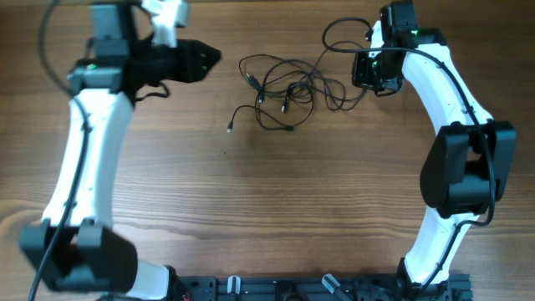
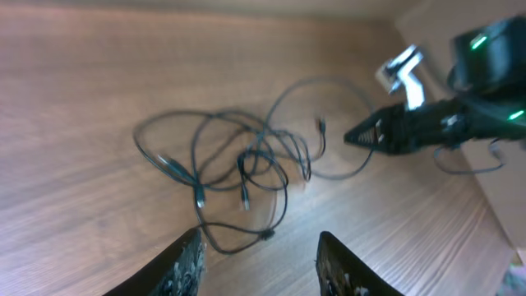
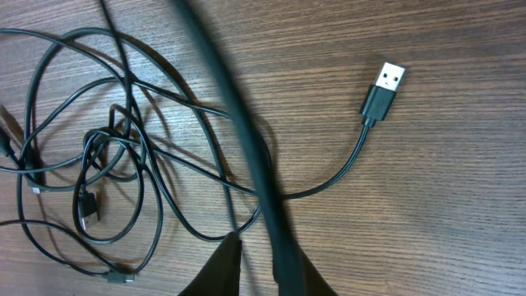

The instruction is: Untangle cables

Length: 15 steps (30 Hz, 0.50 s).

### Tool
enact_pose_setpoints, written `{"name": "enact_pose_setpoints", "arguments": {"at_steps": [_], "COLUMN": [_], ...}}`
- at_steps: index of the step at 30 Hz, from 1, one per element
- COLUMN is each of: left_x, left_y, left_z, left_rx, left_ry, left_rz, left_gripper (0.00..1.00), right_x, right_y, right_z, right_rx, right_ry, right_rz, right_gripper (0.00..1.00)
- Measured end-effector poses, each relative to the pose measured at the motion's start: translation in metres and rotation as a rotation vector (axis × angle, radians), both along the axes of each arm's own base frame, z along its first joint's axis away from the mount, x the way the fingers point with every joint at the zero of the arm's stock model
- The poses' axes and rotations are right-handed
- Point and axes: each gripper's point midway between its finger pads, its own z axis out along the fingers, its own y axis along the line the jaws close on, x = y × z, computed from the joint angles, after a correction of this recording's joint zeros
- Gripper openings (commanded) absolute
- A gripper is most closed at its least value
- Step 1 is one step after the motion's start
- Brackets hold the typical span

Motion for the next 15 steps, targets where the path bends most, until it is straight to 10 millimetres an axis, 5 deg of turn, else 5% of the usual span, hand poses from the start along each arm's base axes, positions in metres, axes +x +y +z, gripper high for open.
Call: {"name": "enact_pose_setpoints", "arguments": {"at_steps": [4,9,15], "left_x": [0.004,0.006,0.002], "left_y": [-0.03,-0.071,-0.108], "left_z": [-0.036,-0.066,-0.077], "left_rx": [0.029,0.06,0.085], "left_ry": [0.069,0.082,0.054], "left_rz": [-0.057,-0.134,-0.198], "left_gripper": [0.47,0.49,0.52], "right_x": [-0.001,-0.002,0.002], "right_y": [0.0,0.0,0.001], "right_z": [0.0,-0.001,0.001], "right_rx": [-0.003,-0.007,0.0], "right_ry": [0.001,0.004,-0.017], "right_rz": [0.01,0.028,0.028], "right_gripper": [0.2,0.5,0.53]}}
